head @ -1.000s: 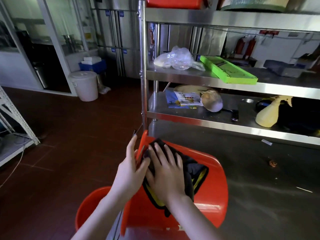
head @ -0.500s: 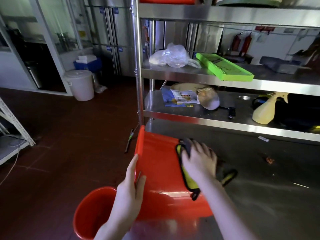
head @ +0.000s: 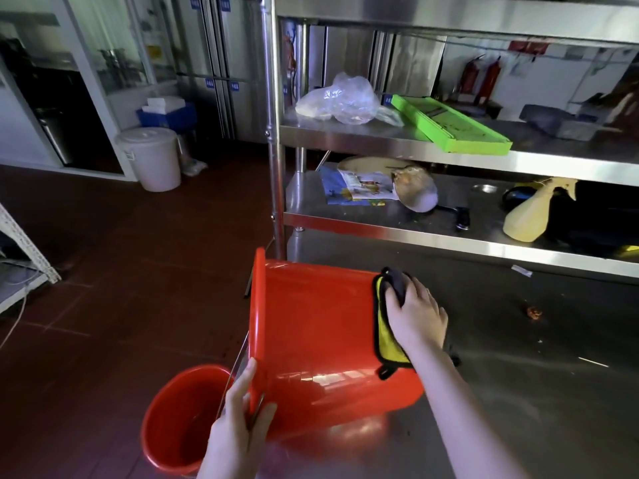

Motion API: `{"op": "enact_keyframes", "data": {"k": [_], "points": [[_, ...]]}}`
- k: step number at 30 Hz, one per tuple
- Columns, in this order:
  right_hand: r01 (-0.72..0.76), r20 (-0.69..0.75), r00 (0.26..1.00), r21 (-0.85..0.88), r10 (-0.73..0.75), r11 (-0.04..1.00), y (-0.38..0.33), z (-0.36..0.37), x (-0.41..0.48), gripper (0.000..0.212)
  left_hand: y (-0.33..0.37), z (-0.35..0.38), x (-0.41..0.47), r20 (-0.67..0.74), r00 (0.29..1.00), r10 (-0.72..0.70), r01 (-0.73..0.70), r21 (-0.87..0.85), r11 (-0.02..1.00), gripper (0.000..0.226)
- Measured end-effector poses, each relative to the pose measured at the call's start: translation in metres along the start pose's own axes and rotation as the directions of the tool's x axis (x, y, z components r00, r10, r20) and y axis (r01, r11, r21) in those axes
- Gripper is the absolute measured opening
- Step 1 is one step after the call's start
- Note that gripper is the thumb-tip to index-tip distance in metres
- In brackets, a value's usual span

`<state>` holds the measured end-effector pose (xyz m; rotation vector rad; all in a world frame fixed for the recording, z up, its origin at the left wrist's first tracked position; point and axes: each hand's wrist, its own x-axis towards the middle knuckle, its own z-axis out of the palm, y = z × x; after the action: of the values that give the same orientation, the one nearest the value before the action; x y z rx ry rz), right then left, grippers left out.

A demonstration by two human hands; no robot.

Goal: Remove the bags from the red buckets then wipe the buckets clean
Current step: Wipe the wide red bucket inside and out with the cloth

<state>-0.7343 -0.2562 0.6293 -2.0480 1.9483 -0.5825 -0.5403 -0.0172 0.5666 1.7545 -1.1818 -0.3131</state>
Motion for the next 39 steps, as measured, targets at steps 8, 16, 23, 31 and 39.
{"op": "enact_keyframes", "data": {"k": [8,16,23,31,39], "points": [[0.630,-0.074,0.770,-0.064,-0.634,0.774,-0.104,0.034,-0.084,0.060,-0.001,-0.022,0.027,0.093,0.995,-0.029,0.037,-0.088,0.995,0.076],[0.683,-0.123,0.708,-0.132,-0.695,0.718,-0.089,0.070,-0.156,0.072,0.048,-0.029,0.132,0.022,0.965,-0.263,0.258,-0.281,0.924,0.049],[0.650,-0.151,0.726,-0.165,-0.671,0.741,-0.074,0.062,-0.130,0.066,0.043,-0.017,0.108,-0.111,0.990,-0.085,0.089,0.026,0.996,0.049],[0.403,0.332,0.867,-0.031,-0.371,0.915,-0.169,0.018,0.006,0.054,0.023,-0.017,0.071,-0.085,0.994,-0.068,0.060,-0.095,0.994,0.054],[0.678,-0.073,0.716,-0.162,-0.694,0.717,-0.047,0.046,-0.118,0.063,0.027,-0.016,0.088,-0.139,0.990,-0.038,0.032,-0.044,0.999,0.052]]}}
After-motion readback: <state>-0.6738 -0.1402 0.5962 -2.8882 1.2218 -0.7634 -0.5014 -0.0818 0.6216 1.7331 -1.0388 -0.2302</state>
